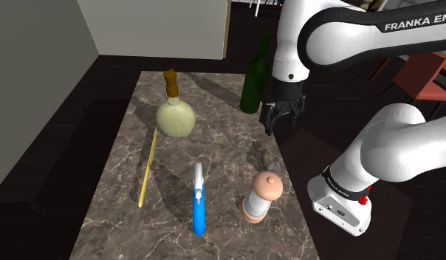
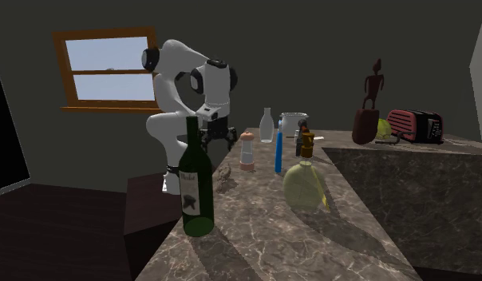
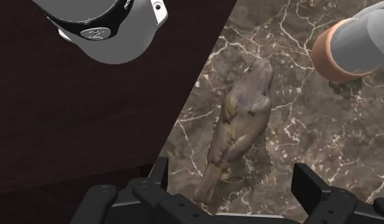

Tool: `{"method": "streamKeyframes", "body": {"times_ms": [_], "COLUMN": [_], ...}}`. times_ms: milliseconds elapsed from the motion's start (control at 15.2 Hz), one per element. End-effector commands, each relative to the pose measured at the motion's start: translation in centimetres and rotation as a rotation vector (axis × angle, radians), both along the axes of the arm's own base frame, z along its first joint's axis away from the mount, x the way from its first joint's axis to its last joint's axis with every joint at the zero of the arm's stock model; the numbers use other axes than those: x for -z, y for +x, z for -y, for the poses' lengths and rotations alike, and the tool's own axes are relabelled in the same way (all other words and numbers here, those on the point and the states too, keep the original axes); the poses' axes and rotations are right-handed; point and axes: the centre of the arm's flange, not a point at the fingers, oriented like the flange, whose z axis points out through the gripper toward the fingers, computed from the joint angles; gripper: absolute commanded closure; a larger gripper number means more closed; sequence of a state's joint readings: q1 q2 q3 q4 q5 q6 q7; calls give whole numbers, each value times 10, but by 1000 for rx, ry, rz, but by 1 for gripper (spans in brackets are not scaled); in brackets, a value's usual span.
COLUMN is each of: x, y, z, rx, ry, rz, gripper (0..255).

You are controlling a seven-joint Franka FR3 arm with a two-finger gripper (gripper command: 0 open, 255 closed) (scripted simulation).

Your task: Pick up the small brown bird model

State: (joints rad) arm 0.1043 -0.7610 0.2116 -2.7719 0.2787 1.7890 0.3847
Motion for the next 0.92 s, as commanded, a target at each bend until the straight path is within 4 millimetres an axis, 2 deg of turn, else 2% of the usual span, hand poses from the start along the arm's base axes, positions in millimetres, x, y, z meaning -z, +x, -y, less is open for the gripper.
{"method": "streamKeyframes", "body": {"times_ms": [0,264,858], "x": [25,72,118], "y": [-3,-11,-12], "z": [-12,-38,-41], "rx": [13,36,38], "ry": [-15,-45,-49], "rz": [-20,-61,-66], "gripper": [0,0,0]}}
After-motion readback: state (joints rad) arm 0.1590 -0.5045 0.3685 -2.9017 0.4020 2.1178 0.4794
